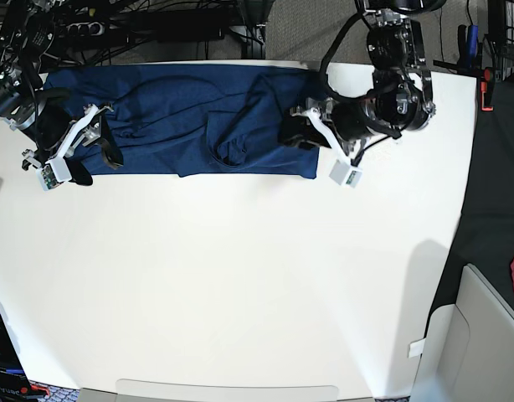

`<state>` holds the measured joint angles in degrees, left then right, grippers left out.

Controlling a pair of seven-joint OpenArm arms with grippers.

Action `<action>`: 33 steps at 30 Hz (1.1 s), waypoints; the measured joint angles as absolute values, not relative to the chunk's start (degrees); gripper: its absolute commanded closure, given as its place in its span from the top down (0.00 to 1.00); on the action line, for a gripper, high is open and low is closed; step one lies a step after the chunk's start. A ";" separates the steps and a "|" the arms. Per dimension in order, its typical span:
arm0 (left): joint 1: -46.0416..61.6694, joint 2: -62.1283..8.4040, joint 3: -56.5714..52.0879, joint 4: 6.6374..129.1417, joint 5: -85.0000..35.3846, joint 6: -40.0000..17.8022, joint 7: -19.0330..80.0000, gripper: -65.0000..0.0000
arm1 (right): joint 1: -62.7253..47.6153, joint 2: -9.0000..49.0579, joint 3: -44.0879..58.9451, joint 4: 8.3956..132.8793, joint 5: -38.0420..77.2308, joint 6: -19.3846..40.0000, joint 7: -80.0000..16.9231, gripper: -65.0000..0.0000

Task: Fold the T-shirt properly
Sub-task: 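Fold the shirt end with the left gripper toward the right gripper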

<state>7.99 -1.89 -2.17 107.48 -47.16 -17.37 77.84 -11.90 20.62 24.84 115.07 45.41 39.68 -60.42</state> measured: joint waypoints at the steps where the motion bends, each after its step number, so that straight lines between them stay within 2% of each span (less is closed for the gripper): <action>1: 8.67 -1.87 -1.91 107.46 -47.11 -17.39 78.00 0.36 | -11.88 20.58 24.84 115.07 45.32 39.68 -60.40 0.56; 5: 9.69 -2.09 -0.86 107.37 -47.05 -17.34 77.60 0.36 | -11.42 20.58 24.84 115.07 45.34 39.68 -60.40 0.56; 16: 10.31 -2.55 12.19 106.21 -47.18 -17.39 77.80 0.36 | -11.57 20.47 24.84 115.07 45.41 39.68 -60.42 0.56; 33: 10.52 -4.25 9.47 109.84 -53.21 -17.58 77.73 0.36 | -11.60 20.71 24.84 115.07 45.28 39.68 -60.45 0.56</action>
